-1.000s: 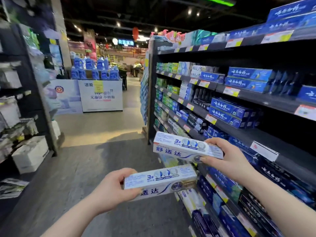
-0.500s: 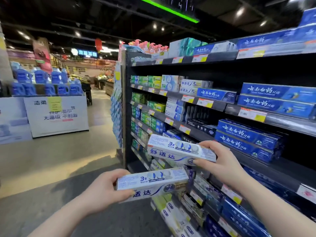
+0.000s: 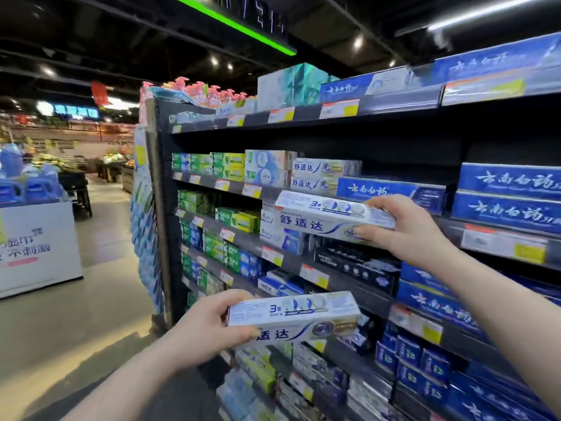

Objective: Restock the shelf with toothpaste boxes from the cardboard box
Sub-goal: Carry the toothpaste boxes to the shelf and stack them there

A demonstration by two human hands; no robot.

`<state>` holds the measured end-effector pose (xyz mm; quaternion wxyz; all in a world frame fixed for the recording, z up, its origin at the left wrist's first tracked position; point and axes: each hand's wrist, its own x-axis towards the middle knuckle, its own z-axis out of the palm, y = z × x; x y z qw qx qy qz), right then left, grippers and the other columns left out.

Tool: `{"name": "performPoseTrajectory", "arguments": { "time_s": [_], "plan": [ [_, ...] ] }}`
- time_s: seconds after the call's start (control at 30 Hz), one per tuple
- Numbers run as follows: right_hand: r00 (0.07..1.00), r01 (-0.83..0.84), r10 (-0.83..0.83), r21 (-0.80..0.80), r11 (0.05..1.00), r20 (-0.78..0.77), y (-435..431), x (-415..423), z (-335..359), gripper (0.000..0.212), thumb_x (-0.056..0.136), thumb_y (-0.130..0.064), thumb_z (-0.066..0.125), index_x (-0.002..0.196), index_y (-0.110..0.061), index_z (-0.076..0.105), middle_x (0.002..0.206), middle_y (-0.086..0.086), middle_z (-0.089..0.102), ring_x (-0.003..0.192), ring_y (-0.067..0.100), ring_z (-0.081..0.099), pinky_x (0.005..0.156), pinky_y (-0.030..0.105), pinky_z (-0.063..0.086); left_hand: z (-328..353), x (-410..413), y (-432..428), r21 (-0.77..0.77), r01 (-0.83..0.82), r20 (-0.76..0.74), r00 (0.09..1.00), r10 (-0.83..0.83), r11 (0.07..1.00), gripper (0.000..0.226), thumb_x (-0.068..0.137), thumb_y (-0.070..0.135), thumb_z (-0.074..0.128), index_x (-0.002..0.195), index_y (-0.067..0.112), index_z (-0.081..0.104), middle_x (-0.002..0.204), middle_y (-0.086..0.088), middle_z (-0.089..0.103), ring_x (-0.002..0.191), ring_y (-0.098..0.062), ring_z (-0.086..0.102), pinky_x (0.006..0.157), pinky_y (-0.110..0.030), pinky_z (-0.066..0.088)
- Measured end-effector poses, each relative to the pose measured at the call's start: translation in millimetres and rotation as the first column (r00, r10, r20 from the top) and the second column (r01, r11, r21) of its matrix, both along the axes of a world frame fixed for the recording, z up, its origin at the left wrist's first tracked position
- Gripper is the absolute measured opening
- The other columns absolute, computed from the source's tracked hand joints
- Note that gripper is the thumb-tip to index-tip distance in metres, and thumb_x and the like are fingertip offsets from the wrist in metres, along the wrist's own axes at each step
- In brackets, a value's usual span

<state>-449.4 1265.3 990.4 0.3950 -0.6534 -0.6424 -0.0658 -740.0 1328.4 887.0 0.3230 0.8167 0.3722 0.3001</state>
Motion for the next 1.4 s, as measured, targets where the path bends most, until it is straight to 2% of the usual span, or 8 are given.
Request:
{"name": "performPoseTrajectory", "arguments": {
  "time_s": [0.23, 0.4, 0.53, 0.7, 0.87, 1.13, 1.23, 1.4],
  "plan": [
    [0.995, 0.055, -0.061, 0.079, 0.995, 0.079, 128, 20, 62, 0.044, 0.076, -0.027, 0.071, 0.117, -0.014, 0.059, 0.109, 0.006, 0.052, 0.104, 0.025, 0.054, 0.087, 0.026, 0.037, 34, 32, 130, 0.032, -0.017, 0.032, 0.999, 0.016, 0.999, 0.044, 0.052, 0.049, 0.069, 0.095, 0.041, 0.063, 0.095, -0.003, 0.069, 0.085, -0.026, 0.064, 0.078, -0.039, 0.053],
    [0.982, 0.115, -0.125, 0.070, 0.991, 0.145, 192, 27, 85, 0.042, 0.074, -0.035, 0.070, 0.112, -0.019, 0.061, 0.104, -0.001, 0.049, 0.096, 0.021, 0.053, 0.087, 0.028, 0.042, 30, 44, 193, -0.016, 0.034, 0.095, 0.995, -0.032, 0.999, 0.034, 0.066, 0.026, 0.076, 0.090, 0.047, 0.063, 0.090, 0.018, 0.070, 0.074, -0.001, 0.063, 0.071, -0.018, 0.048],
    [0.969, 0.169, -0.172, 0.033, 0.985, 0.178, 226, 25, 89, 0.037, 0.072, -0.038, 0.070, 0.105, -0.024, 0.063, 0.102, -0.004, 0.049, 0.103, 0.022, 0.054, 0.094, 0.036, 0.045, 32, 50, 240, -0.048, 0.113, 0.088, 0.990, -0.109, 0.992, 0.032, 0.060, 0.036, 0.072, 0.091, 0.039, 0.066, 0.087, 0.012, 0.071, 0.073, -0.004, 0.064, 0.067, -0.024, 0.051],
    [0.923, 0.316, -0.302, -0.024, 0.948, 0.240, 250, 18, 87, 0.037, 0.076, -0.040, 0.066, 0.110, -0.024, 0.060, 0.115, 0.001, 0.051, 0.108, 0.022, 0.050, 0.095, 0.037, 0.044, 33, 57, 305, -0.079, 0.228, 0.093, 0.971, -0.220, 0.971, 0.031, 0.070, 0.025, 0.077, 0.097, 0.033, 0.065, 0.085, 0.019, 0.072, 0.075, -0.001, 0.066, 0.069, -0.021, 0.051],
    [0.861, 0.469, -0.438, -0.068, 0.881, 0.260, 262, 15, 78, 0.045, 0.076, -0.045, 0.064, 0.115, -0.025, 0.058, 0.118, 0.000, 0.051, 0.111, 0.023, 0.051, 0.097, 0.038, 0.042, 43, 63, 360, -0.066, 0.384, 0.048, 0.923, -0.382, 0.921, 0.074, 0.039, 0.061, 0.077, 0.106, 0.032, 0.061, 0.104, 0.008, 0.071, 0.097, -0.006, 0.065, 0.091, -0.030, 0.052],
    [0.741, 0.645, -0.574, -0.133, 0.753, 0.348, 264, 11, 61, 0.051, 0.075, -0.051, 0.065, 0.120, -0.029, 0.057, 0.127, -0.001, 0.057, 0.118, 0.024, 0.051, 0.096, 0.035, 0.040, 42, 81, 401, -0.115, 0.593, 0.133, 0.804, -0.579, 0.797, 0.052, 0.049, 0.038, 0.087, 0.095, 0.028, 0.066, 0.097, 0.005, 0.074, 0.086, -0.006, 0.068, 0.070, -0.010, 0.050],
    [0.698, 0.674, -0.589, -0.096, 0.733, 0.408, 266, 13, 55, 0.041, 0.074, -0.050, 0.066, 0.108, -0.027, 0.064, 0.120, -0.001, 0.056, 0.113, 0.024, 0.052, 0.089, 0.033, 0.038, 41, 87, 404, -0.116, 0.653, 0.182, 0.754, -0.631, 0.748, 0.031, 0.058, 0.025, 0.084, 0.087, 0.027, 0.071, 0.097, 0.006, 0.074, 0.083, -0.008, 0.069, 0.069, -0.012, 0.052],
    [0.686, 0.673, -0.575, -0.088, 0.735, 0.446, 268, 13, 53, 0.034, 0.076, -0.046, 0.065, 0.103, -0.025, 0.066, 0.111, 0.000, 0.059, 0.109, 0.025, 0.049, 0.092, 0.037, 0.040, 36, 97, 401, -0.120, 0.648, 0.275, 0.750, -0.602, 0.752, 0.044, 0.050, 0.028, 0.082, 0.092, 0.024, 0.068, 0.094, 0.002, 0.075, 0.078, -0.011, 0.069, 0.067, -0.024, 0.057]
  ]
}}
